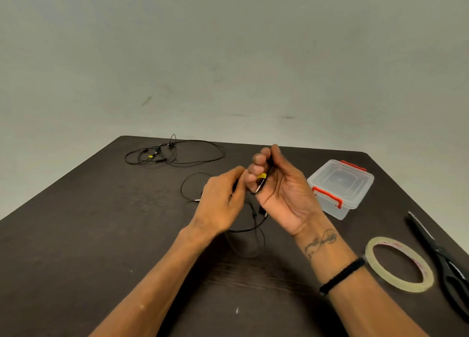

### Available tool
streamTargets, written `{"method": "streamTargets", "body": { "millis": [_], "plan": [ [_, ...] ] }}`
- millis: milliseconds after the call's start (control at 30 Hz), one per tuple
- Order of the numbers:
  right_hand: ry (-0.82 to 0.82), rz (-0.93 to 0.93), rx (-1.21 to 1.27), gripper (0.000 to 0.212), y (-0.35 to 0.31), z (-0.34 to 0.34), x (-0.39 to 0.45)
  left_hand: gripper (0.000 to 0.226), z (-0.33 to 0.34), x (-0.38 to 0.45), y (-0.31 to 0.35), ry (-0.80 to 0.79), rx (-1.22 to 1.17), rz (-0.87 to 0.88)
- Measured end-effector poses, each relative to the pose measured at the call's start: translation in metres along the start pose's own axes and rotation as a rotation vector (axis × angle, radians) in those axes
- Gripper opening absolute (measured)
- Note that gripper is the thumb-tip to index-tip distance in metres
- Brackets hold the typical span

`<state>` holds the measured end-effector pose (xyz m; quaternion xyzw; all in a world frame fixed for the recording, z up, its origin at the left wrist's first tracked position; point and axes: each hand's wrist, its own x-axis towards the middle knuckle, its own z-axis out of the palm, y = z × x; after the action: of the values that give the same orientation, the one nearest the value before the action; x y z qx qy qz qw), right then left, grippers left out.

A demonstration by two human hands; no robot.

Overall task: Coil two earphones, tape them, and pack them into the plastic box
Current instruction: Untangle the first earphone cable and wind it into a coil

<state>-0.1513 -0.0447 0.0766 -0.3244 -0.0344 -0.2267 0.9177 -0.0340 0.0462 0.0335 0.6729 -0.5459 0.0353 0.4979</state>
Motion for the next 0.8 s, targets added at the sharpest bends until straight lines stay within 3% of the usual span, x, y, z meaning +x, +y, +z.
{"method": "streamTargets", "body": {
  "millis": [167, 300, 400, 533, 667, 800],
  "plan": [
    [0.168, -0.156, 0.080, 0.043, -0.005, -0.004, 0.005, 0.024, 0.007, -0.007, 0.008, -0.138, 0.240, 0.086],
    [0.274, -0.267, -0.043, 0.033, -0.007, -0.019, 0.008, 0.036, 0.004, -0.009, 0.008, -0.166, 0.402, 0.147],
    [0.348, -0.349, -0.272, 0.035, -0.009, -0.027, 0.008, 0.041, 0.003, -0.009, 0.010, -0.151, 0.475, 0.192],
    [0.419, -0.464, -0.874, 0.040, -0.006, -0.028, 0.007, 0.040, -0.003, -0.004, 0.011, -0.010, 0.430, 0.219],
    [0.315, -0.458, -1.301, 0.038, 0.003, -0.029, 0.003, 0.030, -0.011, -0.002, 0.014, 0.112, 0.380, 0.237],
    [0.203, -0.377, -1.455, 0.039, 0.012, -0.024, 0.000, 0.034, -0.020, 0.001, 0.012, 0.201, 0.392, 0.210]
  ]
}}
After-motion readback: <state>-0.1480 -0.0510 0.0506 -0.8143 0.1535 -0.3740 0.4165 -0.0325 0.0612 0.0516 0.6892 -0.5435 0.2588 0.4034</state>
